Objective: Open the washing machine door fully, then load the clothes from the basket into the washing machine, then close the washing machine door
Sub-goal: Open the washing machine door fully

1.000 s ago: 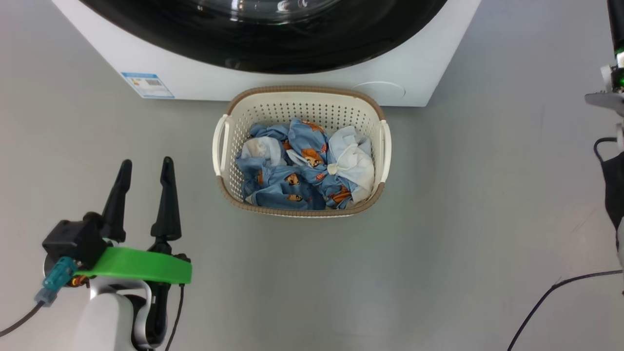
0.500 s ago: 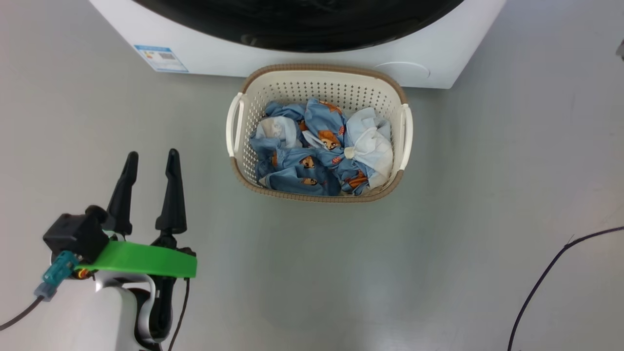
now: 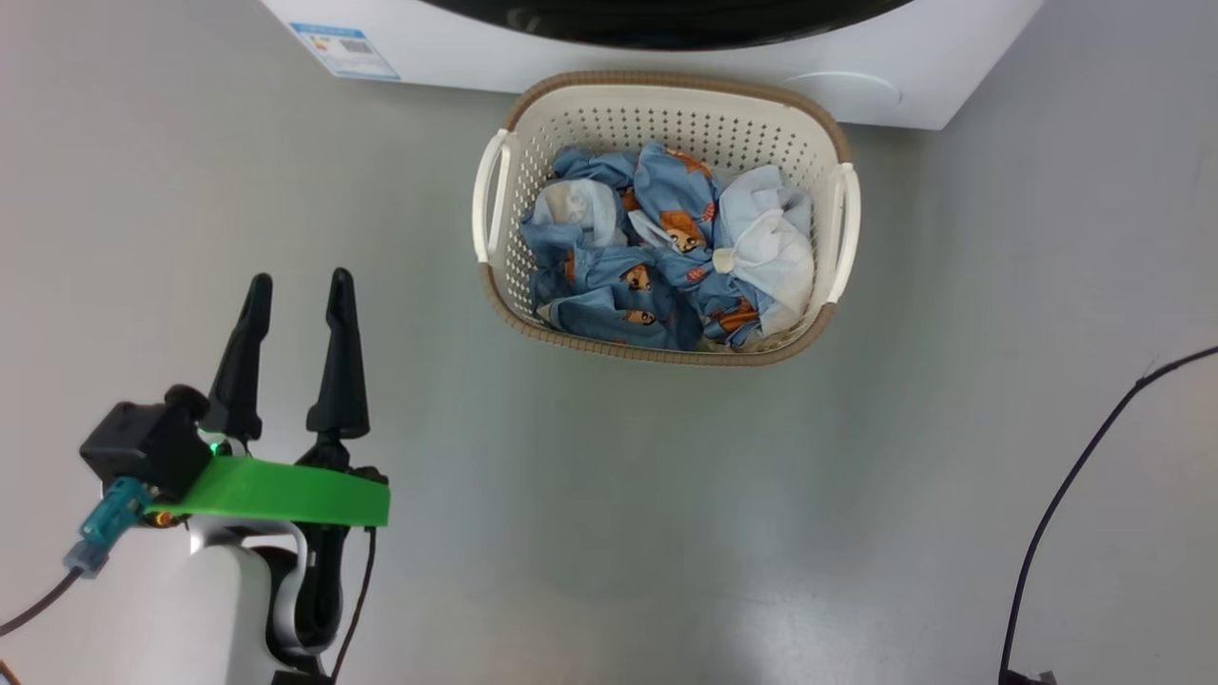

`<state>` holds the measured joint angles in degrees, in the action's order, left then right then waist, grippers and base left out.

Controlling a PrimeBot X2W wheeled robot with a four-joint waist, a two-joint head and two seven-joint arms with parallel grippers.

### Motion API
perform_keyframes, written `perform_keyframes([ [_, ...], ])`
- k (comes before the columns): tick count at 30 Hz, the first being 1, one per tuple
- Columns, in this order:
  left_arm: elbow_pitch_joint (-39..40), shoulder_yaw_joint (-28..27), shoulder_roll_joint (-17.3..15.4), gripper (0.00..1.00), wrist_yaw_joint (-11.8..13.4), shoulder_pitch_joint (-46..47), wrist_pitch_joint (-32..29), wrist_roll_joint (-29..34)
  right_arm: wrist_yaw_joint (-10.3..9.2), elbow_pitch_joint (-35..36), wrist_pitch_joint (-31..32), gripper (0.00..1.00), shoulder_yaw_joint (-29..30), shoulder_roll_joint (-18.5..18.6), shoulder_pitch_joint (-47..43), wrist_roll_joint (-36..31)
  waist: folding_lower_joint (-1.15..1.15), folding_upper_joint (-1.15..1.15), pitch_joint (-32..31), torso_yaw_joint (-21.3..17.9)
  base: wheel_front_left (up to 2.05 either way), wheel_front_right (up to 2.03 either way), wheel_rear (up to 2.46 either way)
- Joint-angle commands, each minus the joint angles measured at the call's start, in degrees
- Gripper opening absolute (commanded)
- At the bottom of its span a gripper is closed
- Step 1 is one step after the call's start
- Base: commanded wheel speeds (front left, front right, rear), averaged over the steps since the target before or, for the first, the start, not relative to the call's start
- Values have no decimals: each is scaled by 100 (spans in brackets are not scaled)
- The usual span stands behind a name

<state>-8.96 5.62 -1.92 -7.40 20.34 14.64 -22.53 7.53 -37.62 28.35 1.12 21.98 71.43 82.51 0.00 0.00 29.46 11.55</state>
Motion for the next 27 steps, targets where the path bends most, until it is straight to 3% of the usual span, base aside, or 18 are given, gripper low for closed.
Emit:
perform_keyframes([
  [1, 136, -201, -125, 100, -9, 71, 36, -22, -4, 136, 72, 0, -55, -3, 157, 51, 0, 0, 82, 76, 0, 0, 0],
  [17, 119, -224, -100, 100, -9, 113, 36, -76, -4, -153, 199, 0, -290, 10, 750, -110, 0, 0, 355, 286, 0, 0, 0],
  [27, 4, -290, -97, 100, -9, 61, 36, -118, -4, -214, 527, 0, -496, -88, 398, -23, 0, 0, 87, 244, 0, 0, 0],
])
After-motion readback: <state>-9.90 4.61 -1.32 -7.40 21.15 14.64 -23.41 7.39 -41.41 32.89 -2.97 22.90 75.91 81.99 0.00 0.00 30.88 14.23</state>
